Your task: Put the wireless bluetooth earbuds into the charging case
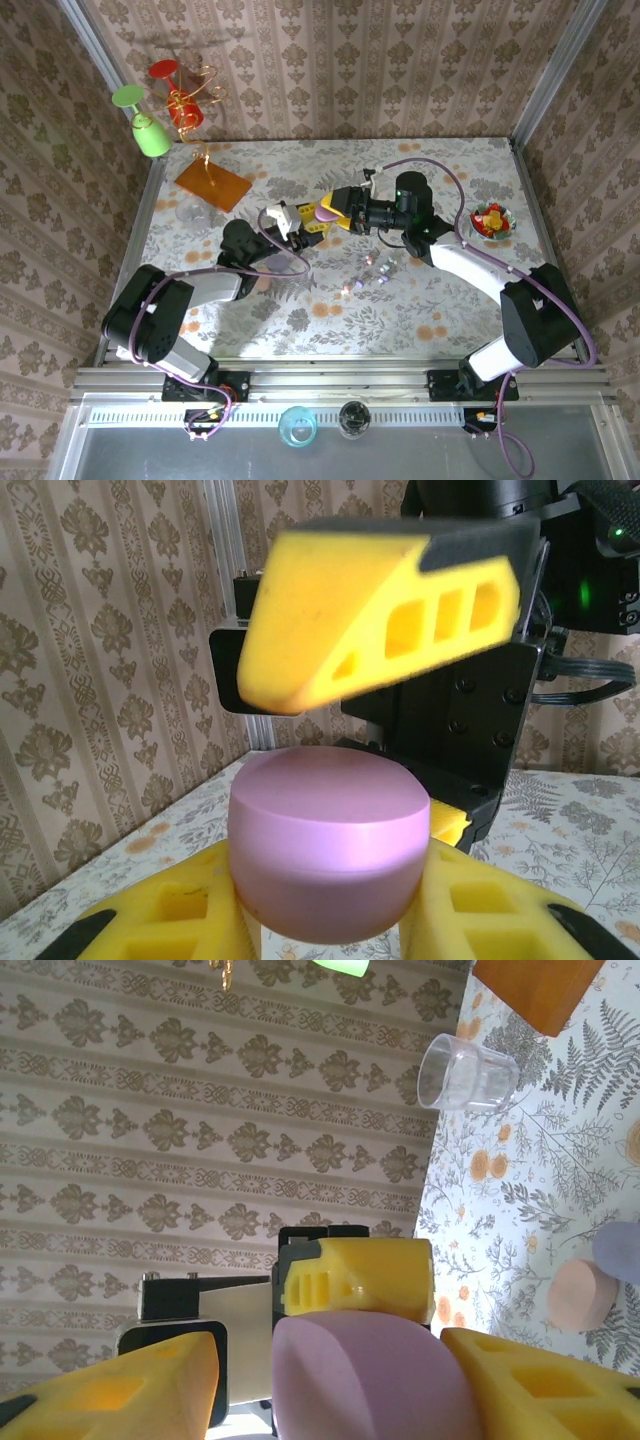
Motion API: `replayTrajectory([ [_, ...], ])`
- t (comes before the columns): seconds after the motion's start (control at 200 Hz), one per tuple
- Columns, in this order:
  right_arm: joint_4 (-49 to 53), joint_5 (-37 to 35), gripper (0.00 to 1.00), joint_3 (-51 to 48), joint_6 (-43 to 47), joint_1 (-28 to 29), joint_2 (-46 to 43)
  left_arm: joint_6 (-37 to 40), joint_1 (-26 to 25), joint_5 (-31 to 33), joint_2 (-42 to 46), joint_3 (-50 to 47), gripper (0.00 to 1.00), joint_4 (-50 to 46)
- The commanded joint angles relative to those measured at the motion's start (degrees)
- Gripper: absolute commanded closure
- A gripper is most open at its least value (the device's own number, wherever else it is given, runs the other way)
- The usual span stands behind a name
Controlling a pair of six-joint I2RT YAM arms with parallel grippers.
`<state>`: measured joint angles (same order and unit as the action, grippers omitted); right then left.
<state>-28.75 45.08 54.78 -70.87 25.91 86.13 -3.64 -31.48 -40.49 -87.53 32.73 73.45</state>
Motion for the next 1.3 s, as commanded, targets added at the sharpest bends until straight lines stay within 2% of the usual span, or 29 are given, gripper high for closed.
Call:
replayTrajectory([
  [0.0,-4.47,1.85,0.53,-0.68,-1.47,-0.22,0.14,0.04,-0.24,1.06,0.63,1.56,0.73,1.07],
  [0.19,-6.01,1.14,0.80,-1.82,-2.47,-0.86,1.02,-0.10,-0.16,1.38,0.54,1.02,0.73,0.87],
  [0.285,-7.57,0.46,0.84,-2.48,-3.41,-1.29,1.37,-0.49,0.08,0.73,0.64,0.87,0.72,0.82],
  [0.33,-7.43,-0.11,0.83,-2.73,-2.70,-1.53,1.09,-0.15,0.19,0.67,0.88,0.47,0.68,0.82],
  [0.375,-6.04,-1.30,0.84,-2.97,-1.26,-1.94,0.67,0.45,0.35,1.27,1.08,0.01,0.59,0.65],
  [0.435,-3.47,-3.32,0.84,-3.49,2.14,-2.79,0.19,1.24,0.76,2.26,1.58,-0.99,0.40,0.63],
  [0.56,3.95,-7.45,0.86,-3.38,8.85,-5.55,1.07,2.27,2.16,4.63,3.10,-3.50,0.14,-0.28],
  [0.6,6.03,-8.92,0.85,-3.06,10.78,-6.26,1.83,2.50,2.60,5.95,3.92,-4.33,0.08,-1.29],
  [0.715,12.30,-12.57,0.85,-0.10,16.75,-7.34,5.63,4.35,3.24,8.05,7.56,-6.12,0.00,-7.16],
  [0.875,18.34,-16.86,0.86,6.10,21.73,-7.44,13.52,5.90,3.37,14.36,14.22,-6.88,0.00,-22.97],
  [0.935,20.04,-17.11,0.85,8.71,22.33,-7.28,16.74,4.04,3.19,18.37,17.21,-6.35,0.00,-30.42],
  [1.14,23.95,-18.88,0.84,15.59,20.09,-7.40,27.88,2.04,0.34,26.94,25.58,-0.75,0.00,-62.51],
  [1.29,23.75,-20.46,0.84,18.72,18.75,-7.45,33.18,-0.71,-0.24,30.94,29.09,0.31,0.00,-73.41],
])
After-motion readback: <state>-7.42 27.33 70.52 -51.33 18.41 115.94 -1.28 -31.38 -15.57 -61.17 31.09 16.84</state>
